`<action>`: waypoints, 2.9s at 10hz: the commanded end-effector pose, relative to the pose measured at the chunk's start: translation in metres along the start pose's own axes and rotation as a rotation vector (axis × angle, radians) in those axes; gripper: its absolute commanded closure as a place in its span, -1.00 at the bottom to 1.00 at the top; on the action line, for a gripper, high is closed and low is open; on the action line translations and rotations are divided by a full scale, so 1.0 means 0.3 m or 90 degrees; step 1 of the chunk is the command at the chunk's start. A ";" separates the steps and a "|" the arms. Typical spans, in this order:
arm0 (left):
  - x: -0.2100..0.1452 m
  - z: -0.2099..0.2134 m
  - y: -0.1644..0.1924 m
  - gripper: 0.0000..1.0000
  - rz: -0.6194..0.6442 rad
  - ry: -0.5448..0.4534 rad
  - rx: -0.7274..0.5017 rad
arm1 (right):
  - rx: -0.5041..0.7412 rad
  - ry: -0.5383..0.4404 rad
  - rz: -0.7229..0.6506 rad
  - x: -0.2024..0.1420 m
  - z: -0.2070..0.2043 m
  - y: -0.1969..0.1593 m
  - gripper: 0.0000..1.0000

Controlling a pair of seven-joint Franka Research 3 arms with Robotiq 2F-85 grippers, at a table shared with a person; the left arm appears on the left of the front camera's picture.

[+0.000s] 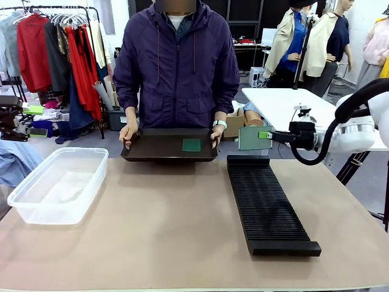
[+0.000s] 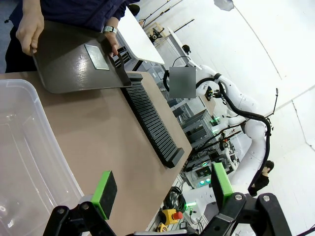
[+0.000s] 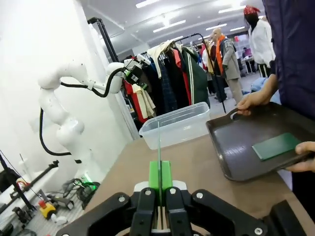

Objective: Sort PCBs into racks and boxes based on the side picked up.
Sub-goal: If the short side of the Blank PCB is picked up, insert it into the PCB Rack ; if the long side is picked up, place it in the Organizing box.

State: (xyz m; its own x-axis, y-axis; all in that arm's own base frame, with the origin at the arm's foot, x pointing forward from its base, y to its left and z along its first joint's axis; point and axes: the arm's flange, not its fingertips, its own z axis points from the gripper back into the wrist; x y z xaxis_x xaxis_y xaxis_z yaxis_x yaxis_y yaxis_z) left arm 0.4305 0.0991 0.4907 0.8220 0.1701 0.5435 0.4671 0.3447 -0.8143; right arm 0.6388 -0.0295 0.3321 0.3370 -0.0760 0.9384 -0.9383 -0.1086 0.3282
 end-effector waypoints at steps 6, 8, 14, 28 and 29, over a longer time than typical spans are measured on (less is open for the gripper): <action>-0.001 0.003 -0.008 -1.00 0.002 0.001 -0.005 | 0.006 -0.010 0.111 -0.151 0.124 -0.094 1.00; -0.001 0.003 -0.008 -1.00 0.002 0.001 -0.005 | 0.009 0.014 0.140 -0.184 0.134 -0.113 1.00; -0.001 0.003 -0.008 -1.00 0.002 0.001 -0.005 | -0.002 0.022 0.136 -0.271 0.169 -0.150 1.00; -0.001 0.003 -0.008 -1.00 0.002 0.001 -0.005 | -0.043 0.056 0.144 -0.337 0.164 -0.156 1.00; -0.001 0.003 -0.008 -1.00 0.002 0.001 -0.005 | -0.043 0.057 0.143 -0.339 0.165 -0.154 1.00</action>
State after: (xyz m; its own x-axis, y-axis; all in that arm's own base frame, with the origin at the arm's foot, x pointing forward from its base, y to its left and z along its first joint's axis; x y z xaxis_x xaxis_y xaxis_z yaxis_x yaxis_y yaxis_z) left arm 0.4305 0.0991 0.4907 0.8220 0.1701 0.5435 0.4671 0.3447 -0.8143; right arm 0.6564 -0.0695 0.2134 0.1328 -0.0319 0.9906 -0.9909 -0.0277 0.1319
